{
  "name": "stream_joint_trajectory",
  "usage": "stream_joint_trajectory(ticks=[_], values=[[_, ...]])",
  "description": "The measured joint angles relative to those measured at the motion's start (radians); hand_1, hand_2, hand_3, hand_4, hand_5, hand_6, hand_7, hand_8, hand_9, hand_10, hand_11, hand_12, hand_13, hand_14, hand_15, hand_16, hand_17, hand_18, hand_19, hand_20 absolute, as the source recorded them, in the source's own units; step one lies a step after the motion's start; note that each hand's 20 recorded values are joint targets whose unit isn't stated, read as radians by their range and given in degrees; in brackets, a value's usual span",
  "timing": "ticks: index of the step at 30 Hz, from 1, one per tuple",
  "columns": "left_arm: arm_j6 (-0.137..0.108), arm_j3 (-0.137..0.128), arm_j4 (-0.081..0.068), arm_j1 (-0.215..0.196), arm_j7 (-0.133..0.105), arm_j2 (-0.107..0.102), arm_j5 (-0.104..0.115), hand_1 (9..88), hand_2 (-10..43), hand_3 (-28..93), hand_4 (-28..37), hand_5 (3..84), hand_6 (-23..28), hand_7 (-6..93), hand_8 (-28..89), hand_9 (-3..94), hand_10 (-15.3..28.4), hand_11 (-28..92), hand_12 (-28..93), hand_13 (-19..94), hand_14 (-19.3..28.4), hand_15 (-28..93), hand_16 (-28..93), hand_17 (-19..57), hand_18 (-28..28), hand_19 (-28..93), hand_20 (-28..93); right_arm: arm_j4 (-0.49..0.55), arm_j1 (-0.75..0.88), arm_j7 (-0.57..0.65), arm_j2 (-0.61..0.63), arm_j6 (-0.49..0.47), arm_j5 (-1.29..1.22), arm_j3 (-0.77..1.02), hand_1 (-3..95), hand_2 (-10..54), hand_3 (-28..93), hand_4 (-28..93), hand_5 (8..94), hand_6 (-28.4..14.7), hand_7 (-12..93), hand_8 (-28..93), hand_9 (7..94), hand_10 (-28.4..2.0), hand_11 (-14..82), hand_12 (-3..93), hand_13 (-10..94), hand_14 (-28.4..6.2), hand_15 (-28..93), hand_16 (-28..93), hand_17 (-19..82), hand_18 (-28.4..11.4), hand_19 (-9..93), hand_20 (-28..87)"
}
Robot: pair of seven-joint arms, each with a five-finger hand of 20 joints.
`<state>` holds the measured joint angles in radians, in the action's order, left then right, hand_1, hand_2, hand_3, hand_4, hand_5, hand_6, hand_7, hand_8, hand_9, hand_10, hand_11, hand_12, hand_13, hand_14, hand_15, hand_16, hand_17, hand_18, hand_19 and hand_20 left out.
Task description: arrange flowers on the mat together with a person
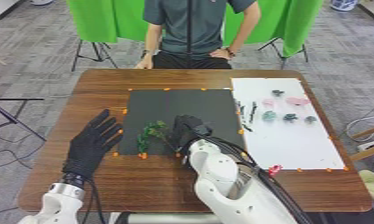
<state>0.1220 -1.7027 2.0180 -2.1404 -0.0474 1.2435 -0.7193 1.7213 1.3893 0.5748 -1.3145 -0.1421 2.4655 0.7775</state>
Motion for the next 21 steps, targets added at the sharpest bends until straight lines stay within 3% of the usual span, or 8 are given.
stream_joint_trajectory(ticks=[14,17,19,21], values=[[-0.001,0.0,0.0,0.0,-0.002,0.0,0.0,28.4,-2.7,70,-25.9,29.3,1.7,23.1,-13,26.2,10.3,20,15,22,12.0,24,2,-10.0,20.3,43,10,0.01,-0.005,0.007,0.001,0.004,0.032,0.014,25.8,-7.7,83,-23,92.8,2.0,44,-8,93.7,-6.2,68.9,27.5,94,-4.7,84,24,55,-23.6,93,56],[-0.001,0.0,0.0,-0.001,-0.003,0.0,0.0,28.4,-2.6,70,-25.8,29.3,1.8,22.8,-12,26.1,10.4,20,15,22,12.2,24,2,-10.0,20.2,43,10,0.026,-0.006,0.012,0.004,0.004,0.029,0.02,21.6,-3.8,82,-23,92.2,1.6,43,-8,93.7,-6.6,67.0,28.1,94,-4.9,83,25,54,-23.9,93,55],[-0.001,0.0,0.001,-0.003,-0.006,0.001,0.0,28.4,-2.6,70,-25.7,29.3,1.9,22.7,-12,26.1,10.4,19,15,22,12.2,23,2,-10.0,20.3,43,10,0.056,-0.003,0.012,0.01,0.004,0.015,0.033,20.1,-0.6,80,-22,91.5,0.9,39,-8,93.7,-7.3,61.7,28.3,93,-4.8,78,26,51,-24.0,93,50],[-0.001,-0.001,0.002,-0.005,-0.01,0.001,0.0,28.4,-2.5,70,-25.7,29.4,2.0,22.5,-12,25.8,10.6,19,15,22,12.3,23,2,-10.1,20.3,43,10,0.098,0.006,0.01,0.016,0.008,-0.02,0.06,20.5,3.9,77,-21,87.6,-0.9,32,-8,93.1,-9.1,48.0,30.0,90,-7.2,68,26,43,-24.3,92,38]])
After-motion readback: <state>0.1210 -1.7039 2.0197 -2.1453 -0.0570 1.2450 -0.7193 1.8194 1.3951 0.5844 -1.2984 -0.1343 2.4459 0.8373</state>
